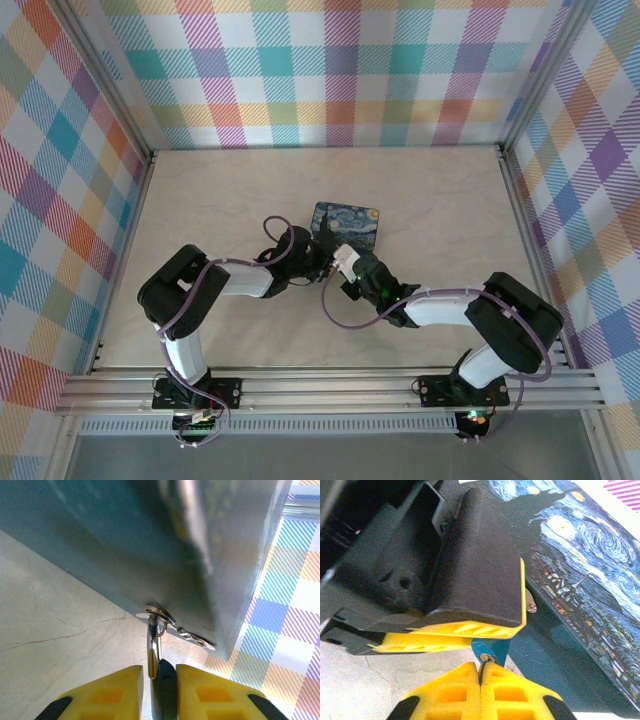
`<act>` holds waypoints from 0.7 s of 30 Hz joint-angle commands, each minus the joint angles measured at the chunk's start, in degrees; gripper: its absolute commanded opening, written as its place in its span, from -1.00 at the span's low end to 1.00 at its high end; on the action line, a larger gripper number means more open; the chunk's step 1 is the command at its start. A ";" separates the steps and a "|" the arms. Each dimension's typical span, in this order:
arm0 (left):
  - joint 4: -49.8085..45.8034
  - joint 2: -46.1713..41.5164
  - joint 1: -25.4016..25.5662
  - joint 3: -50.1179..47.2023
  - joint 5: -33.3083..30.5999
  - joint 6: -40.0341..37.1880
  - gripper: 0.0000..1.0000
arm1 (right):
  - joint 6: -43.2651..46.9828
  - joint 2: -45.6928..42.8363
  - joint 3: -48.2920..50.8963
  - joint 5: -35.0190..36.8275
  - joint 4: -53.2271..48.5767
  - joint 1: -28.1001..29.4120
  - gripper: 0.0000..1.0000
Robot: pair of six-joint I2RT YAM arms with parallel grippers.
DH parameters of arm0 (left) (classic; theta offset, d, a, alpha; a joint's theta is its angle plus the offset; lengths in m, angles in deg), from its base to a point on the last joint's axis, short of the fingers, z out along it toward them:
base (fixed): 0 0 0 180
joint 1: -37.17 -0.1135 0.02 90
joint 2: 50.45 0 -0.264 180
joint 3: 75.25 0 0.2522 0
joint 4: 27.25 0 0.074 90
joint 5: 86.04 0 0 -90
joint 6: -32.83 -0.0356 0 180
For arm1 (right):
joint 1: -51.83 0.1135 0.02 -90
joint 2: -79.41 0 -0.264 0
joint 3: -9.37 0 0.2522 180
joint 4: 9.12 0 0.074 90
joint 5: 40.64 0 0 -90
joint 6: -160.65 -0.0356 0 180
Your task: Unlock a padlock with a key
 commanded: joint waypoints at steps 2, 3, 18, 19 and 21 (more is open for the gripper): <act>-0.54 -1.52 0.35 -0.19 0.33 -1.57 -0.42 | -2.49 1.48 0.11 3.12 2.88 -0.40 -1.00; -0.60 -1.52 0.22 -0.21 0.35 -1.82 -0.40 | -2.63 1.59 0.21 3.12 2.99 -0.43 -1.00; -4.76 -8.05 -3.73 -1.35 0.61 -7.75 0.33 | -11.32 0.28 1.14 -0.89 2.53 -0.52 -1.00; -5.42 -8.80 -4.04 -1.43 0.45 -8.24 0.35 | -12.15 0.13 1.22 -1.27 2.41 -0.51 -1.00; -7.13 -10.36 -4.67 -1.65 0.03 -9.76 0.38 | -14.74 -0.37 1.43 -2.74 2.29 -1.05 -1.00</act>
